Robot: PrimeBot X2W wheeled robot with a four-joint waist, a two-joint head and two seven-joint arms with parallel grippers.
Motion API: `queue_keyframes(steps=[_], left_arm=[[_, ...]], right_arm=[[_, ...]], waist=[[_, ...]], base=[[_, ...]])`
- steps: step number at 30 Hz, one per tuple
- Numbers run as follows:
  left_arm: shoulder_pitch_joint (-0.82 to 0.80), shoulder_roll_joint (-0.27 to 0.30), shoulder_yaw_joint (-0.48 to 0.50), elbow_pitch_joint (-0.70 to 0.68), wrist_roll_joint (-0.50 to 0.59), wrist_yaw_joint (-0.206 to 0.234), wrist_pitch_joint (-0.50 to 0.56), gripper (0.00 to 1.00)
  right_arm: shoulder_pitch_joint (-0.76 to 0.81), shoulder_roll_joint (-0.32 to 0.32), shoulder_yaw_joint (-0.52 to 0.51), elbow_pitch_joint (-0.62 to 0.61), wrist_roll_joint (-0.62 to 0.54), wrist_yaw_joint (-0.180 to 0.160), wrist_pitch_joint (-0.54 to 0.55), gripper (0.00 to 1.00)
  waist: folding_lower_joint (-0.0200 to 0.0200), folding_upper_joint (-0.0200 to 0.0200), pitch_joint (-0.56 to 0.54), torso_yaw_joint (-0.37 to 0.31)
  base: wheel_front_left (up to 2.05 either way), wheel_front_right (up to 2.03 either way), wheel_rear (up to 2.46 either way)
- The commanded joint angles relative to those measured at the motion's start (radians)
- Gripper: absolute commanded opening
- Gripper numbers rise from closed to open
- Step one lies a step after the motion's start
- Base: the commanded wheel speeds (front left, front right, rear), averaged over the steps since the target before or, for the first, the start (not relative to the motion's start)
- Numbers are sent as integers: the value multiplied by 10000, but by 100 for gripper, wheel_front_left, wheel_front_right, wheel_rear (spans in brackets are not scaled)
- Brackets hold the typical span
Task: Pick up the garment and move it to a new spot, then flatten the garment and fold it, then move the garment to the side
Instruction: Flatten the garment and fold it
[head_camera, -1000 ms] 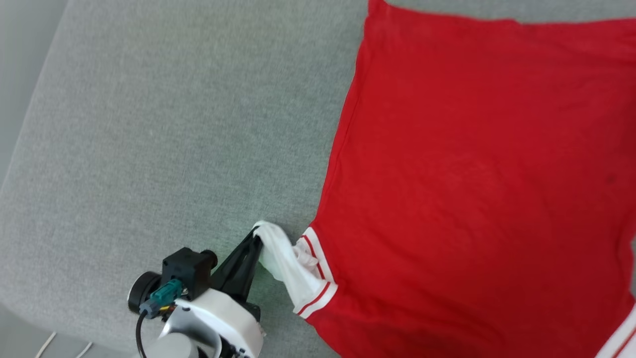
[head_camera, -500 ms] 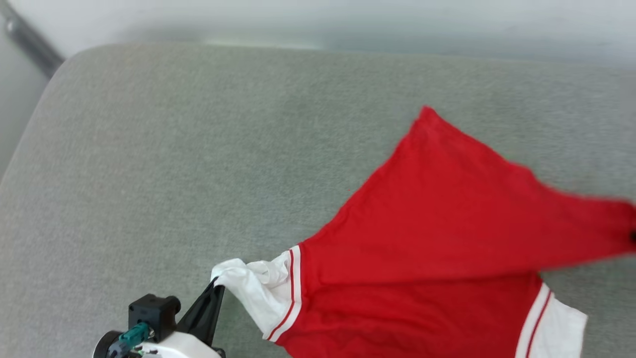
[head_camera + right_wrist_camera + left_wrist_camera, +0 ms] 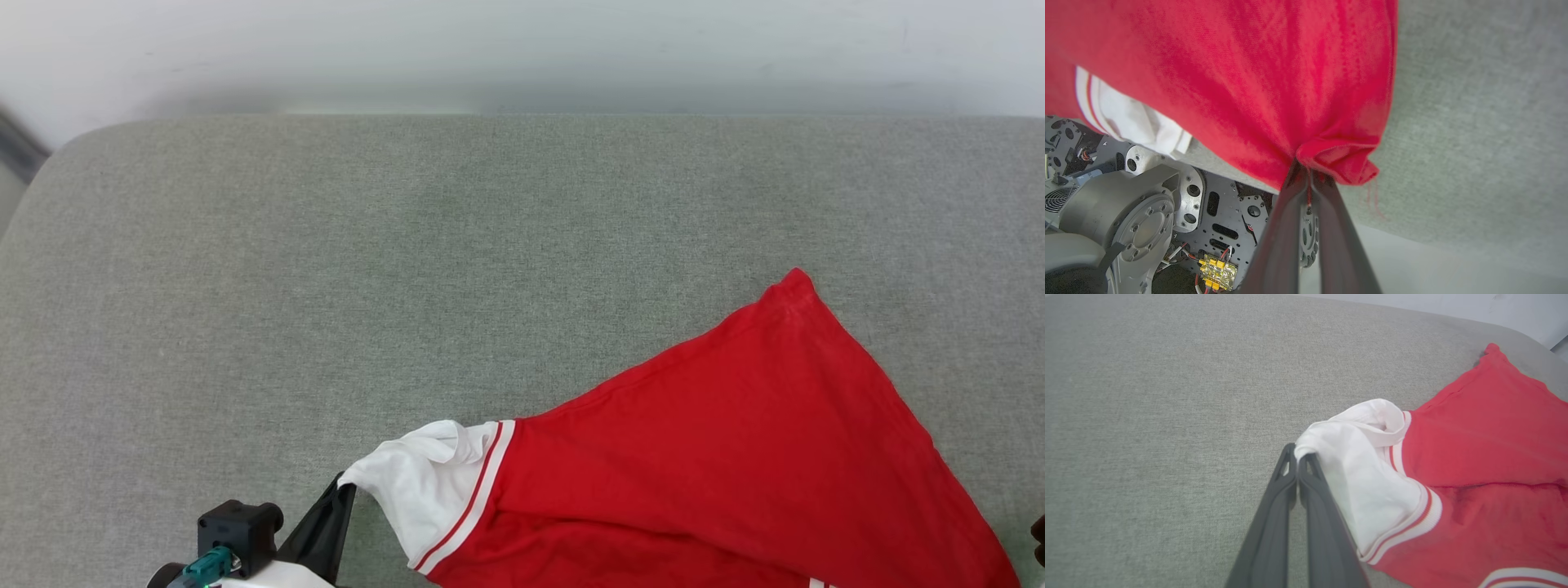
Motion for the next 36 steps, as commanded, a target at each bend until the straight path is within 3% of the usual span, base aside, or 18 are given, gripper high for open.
queue_keyframes(steps=[1,6,8,17,23,30,36], left_arm=[[9,-40,41,17,74,-25,-46,0],[-26,-86,72,148,94,-120,-47,0],[15,-93,74,183,92,-150,-47,0],[-229,-124,77,88,279,-209,-31,0],[-671,-251,-45,17,503,-319,28,0],[-1249,-592,-186,73,754,-464,38,0],[-1735,-870,-203,103,954,-583,20,0]], right_arm=[[134,107,-25,64,-81,-3,-95,0],[188,407,-355,193,-271,-3,-419,0],[36,156,-595,47,-390,-5,-438,100],[-1726,-819,-2139,-1879,-706,-3,-31,100],[-4069,-1231,-1495,-2707,-1078,-3,1715,100],[-6982,-266,421,-1730,-1787,-5,3568,100],[-8452,820,1486,38,-2483,-3,3849,100]], waist=[[1,-1,17,16],[1,-1,-35,13],[1,-1,-99,0],[1,-1,65,288],[1,-1,601,773],[1,-1,1395,1315],[1,-1,2209,1720]], base=[[0,0,0],[0,0,0],[0,0,0],[0,0,0],[0,0,0],[0,0,0],[0,0,0]])
